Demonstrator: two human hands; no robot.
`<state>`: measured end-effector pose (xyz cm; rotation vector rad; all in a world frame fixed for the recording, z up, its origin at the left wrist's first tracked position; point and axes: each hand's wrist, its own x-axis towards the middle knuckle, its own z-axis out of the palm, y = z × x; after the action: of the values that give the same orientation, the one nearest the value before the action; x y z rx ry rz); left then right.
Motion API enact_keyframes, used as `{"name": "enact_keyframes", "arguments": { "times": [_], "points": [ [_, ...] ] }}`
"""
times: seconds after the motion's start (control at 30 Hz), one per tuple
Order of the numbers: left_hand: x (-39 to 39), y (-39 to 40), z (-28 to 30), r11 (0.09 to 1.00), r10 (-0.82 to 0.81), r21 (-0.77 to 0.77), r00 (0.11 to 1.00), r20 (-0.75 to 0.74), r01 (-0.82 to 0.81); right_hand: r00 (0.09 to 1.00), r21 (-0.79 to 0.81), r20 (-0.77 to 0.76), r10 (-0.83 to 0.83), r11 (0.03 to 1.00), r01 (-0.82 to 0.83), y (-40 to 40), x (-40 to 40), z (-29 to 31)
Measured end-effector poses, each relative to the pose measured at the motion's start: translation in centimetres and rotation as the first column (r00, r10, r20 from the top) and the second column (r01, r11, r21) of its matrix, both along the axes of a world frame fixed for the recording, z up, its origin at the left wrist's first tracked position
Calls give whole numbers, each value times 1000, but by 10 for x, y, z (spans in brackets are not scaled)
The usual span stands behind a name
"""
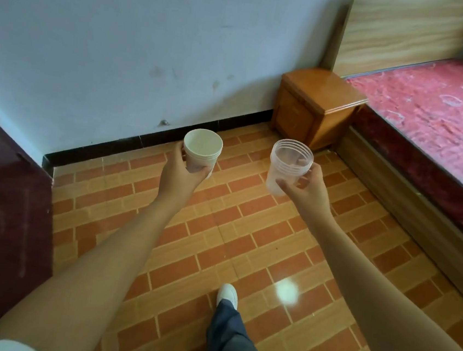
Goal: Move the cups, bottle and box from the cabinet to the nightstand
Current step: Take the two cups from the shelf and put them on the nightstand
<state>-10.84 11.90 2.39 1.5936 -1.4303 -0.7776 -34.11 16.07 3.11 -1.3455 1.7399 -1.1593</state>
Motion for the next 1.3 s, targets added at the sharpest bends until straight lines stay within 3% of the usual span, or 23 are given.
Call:
{"name": "enact_keyframes", "arguments": {
  "times": [0.6, 1.0, 1.3],
  "points": [
    [-39, -278, 8, 999, -4, 36, 1000, 10, 3, 999, 40, -7, -40, 998, 40, -273, -25, 3],
    [-31, -526, 0, 978, -205, 28, 979, 4, 205, 969, 60, 46, -242, 969, 239, -475, -7, 0],
    [-60, -645, -7, 947, -316, 53, 948, -40, 317, 927, 66, 44, -372, 927, 369, -572, -26, -2]
  ]
}}
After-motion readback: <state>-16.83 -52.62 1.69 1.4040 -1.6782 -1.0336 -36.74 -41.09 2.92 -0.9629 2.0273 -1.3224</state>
